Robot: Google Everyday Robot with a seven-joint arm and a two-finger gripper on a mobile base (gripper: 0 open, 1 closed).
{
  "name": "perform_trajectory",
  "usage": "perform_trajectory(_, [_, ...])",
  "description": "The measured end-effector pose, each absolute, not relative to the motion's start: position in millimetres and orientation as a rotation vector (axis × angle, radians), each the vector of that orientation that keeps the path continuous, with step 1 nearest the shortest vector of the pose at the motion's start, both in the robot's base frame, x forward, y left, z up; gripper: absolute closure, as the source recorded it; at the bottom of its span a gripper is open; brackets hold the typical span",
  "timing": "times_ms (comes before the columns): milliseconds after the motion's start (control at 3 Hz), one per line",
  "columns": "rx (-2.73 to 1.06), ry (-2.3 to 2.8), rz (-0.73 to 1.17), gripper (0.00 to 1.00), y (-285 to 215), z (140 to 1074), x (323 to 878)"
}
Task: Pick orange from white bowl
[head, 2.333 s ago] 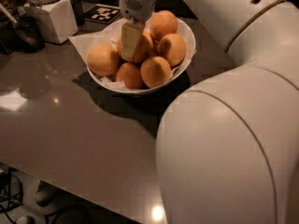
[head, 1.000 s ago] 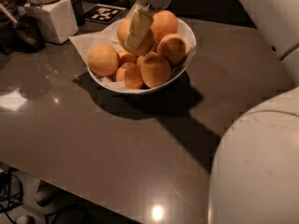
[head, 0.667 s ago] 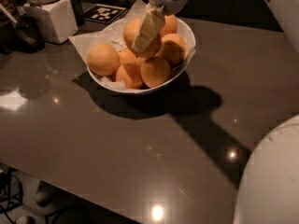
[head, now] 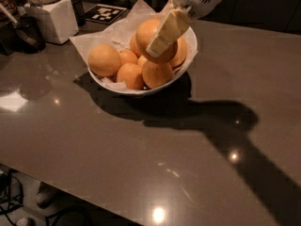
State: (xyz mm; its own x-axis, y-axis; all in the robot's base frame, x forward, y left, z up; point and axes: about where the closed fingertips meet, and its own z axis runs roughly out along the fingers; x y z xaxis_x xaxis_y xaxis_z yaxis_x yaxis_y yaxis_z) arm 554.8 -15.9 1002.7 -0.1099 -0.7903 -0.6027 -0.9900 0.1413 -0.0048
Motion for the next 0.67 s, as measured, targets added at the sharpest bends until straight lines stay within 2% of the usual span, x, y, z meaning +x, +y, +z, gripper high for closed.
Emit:
perform_trajectory(333, [-1.672,1.951,0.58,1.0,-29.4,1026.4,503.8])
perform_trajectory(667, [-1.671,1.95,0.578,1.0,-29.5,1027.1,502.6])
